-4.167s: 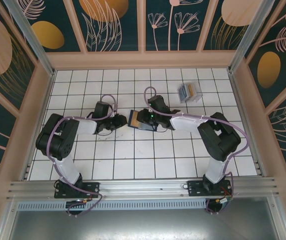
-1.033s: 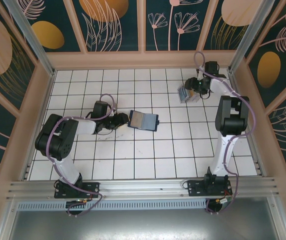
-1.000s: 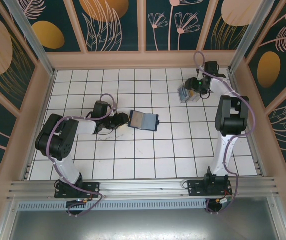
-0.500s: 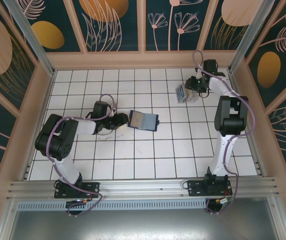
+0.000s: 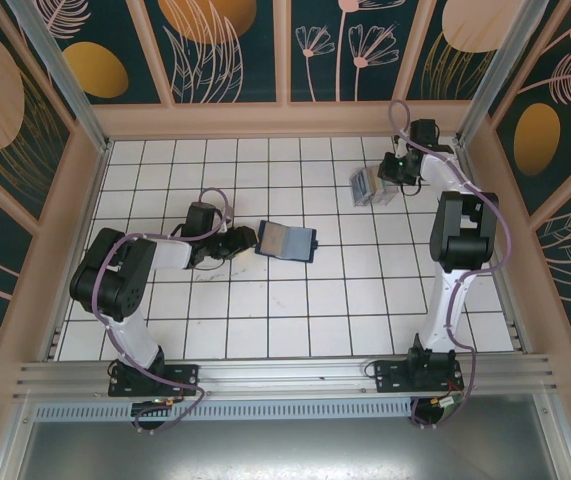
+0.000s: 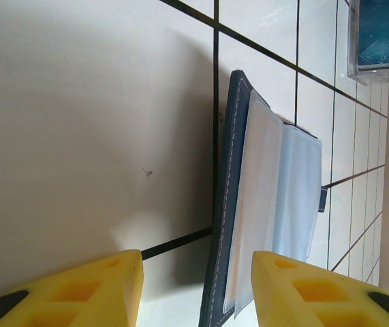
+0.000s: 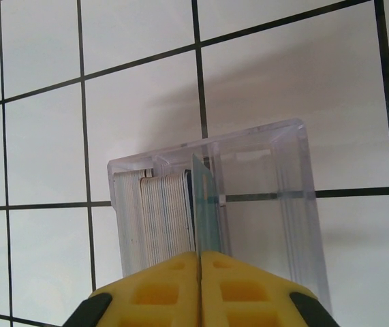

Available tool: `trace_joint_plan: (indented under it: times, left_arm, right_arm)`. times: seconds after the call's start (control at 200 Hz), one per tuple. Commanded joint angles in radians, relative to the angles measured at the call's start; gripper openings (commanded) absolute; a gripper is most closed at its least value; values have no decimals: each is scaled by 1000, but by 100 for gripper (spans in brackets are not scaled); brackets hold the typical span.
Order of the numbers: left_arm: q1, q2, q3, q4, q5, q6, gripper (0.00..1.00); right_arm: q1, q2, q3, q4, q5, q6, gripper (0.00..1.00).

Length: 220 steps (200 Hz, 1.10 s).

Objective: Put the credit cards into the card holder
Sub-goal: Pick up the credit card from the storage box, then insert the credit card into the card slot.

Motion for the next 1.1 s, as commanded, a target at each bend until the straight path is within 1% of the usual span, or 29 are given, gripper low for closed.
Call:
trace_joint_plan:
  times: [0.0,0.16,0.18,0.22,0.275,0.42,0.51,0.681,0.761,0.846,0.896,0.931,0.976,1.026,1.066,1.096]
  left_arm:
    - [0,-13,-3,-70,-27,16,47]
    - [0,-14,-4,-72,-30,18,47]
    - [0,-16,-5,-70,-33,18,47]
    - [1,-16,-8,-69,-32,18,45]
    - [1,-17,-11,-69,-30,20,44]
    - [1,-24,-16,-95,-35,48,43]
    - [1,-21,-20,-83,-8,49,43]
    - [1,-32,-16,-81,10,58,42]
    - [0,-27,-15,-69,43,62,42]
    - [-1,-11,-5,-76,70,80,40]
    - [-6,-9,-9,-72,74,73,40]
    - [-10,-8,-19,-49,83,55,39]
    - [-21,-6,-25,-27,96,37,36]
    - [-41,3,-10,-43,99,46,34]
    - [-57,15,8,-70,105,61,32]
    - [-67,25,19,-84,111,69,32]
  right_arm:
    - [2,-44,-6,-6,-5,-1,5]
    - [1,-91,-43,11,47,14,2]
    - [2,-98,-49,11,58,20,0]
    - [1,-116,-65,15,86,33,0]
    - [1,-152,-99,29,117,48,0]
    - [4,-265,-206,85,146,73,0]
    - [15,-332,-258,92,191,96,0]
    - [98,-492,-406,138,258,150,0]
    - [170,-562,-493,196,216,183,0]
    - [269,-615,-582,255,215,226,0]
    - [321,-645,-648,320,172,286,0]
    - [351,-665,-703,389,122,338,0]
    - [387,-686,-770,500,56,405,0]
    - [424,-688,-836,592,5,471,0]
    - [444,-662,-856,626,-48,487,0]
    - [458,-639,-855,624,-59,494,0]
